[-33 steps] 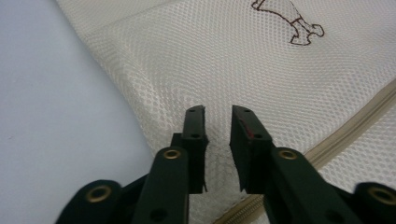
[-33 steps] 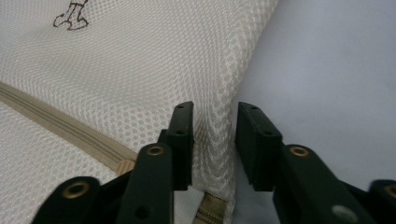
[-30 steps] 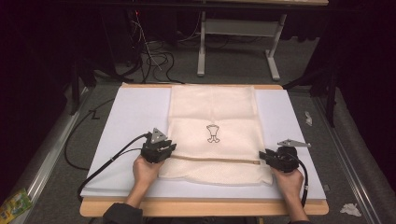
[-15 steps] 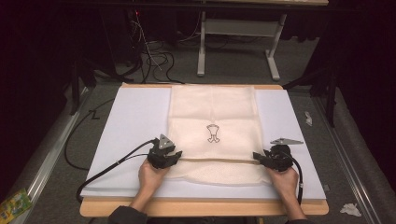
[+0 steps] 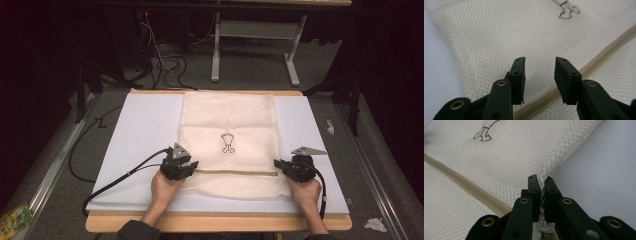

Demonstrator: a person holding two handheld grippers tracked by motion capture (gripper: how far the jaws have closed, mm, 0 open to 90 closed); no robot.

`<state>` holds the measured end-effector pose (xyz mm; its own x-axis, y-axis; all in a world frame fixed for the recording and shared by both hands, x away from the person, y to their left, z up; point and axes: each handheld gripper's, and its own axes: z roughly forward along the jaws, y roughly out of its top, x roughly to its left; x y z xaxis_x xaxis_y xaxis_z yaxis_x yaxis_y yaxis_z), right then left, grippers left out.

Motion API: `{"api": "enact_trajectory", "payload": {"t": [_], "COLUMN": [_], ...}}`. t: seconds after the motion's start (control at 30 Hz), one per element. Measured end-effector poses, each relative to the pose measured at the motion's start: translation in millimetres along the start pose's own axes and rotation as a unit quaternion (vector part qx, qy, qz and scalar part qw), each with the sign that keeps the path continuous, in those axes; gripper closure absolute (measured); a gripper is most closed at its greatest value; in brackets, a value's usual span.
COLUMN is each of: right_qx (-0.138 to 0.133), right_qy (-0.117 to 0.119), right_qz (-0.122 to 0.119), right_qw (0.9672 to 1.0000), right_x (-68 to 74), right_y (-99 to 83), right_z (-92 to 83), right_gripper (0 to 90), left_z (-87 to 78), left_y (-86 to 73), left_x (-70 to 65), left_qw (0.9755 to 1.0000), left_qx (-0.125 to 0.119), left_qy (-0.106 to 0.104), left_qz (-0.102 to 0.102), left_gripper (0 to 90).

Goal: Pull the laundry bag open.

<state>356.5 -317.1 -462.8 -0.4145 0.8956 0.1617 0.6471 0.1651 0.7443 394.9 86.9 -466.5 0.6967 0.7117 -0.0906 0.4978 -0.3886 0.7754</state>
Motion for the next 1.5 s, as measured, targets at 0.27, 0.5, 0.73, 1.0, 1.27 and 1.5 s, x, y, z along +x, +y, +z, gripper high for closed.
{"api": "enact_trajectory", "payload": {"t": [0.27, 0.5, 0.73, 1.0, 1.27, 1.5], "right_qx": [-0.012, -0.02, -0.027, -0.033, -0.035, -0.036], "right_qy": [0.012, 0.017, 0.022, 0.026, 0.03, 0.031], "right_qz": [-0.004, 0.001, 0.002, -0.002, 0.0, 0.001], "right_qw": [0.9998, 0.9997, 0.9994, 0.9991, 0.9989, 0.9989], "right_x": [1.3, 1.0, 1.6, 3.0, 6.5, 6.7], "right_y": [4.7, 4.9, 6.7, 9.7, 12.4, 14.3], "right_z": [-4.4, -4.6, -6.2, -7.0, -7.0, -7.1], "right_gripper": [87.5, 87.5, 87.5, 87.4, 87.5, 87.4], "left_z": [3.6, 16.5, 32.5, 48.2, 58.4, 66.7], "left_y": [15.1, 32.4, 46.4, 54.4, 57.4, 60.7], "left_x": [-21.7, -46.0, -72.4, -90.1, -103.3, -117.3], "left_qw": [0.9995, 0.9988, 0.9966, 0.9952, 0.9928, 0.9912], "left_qx": [0.0, -0.016, -0.009, 0.003, 0.014, 0.014], "left_qy": [-0.025, -0.031, -0.064, -0.084, -0.109, -0.119], "left_qz": [0.021, 0.036, 0.051, 0.05, 0.049, 0.057], "left_gripper": [61.7, 57.4, 56.2, 56.6, 58.1, 59.3]}}
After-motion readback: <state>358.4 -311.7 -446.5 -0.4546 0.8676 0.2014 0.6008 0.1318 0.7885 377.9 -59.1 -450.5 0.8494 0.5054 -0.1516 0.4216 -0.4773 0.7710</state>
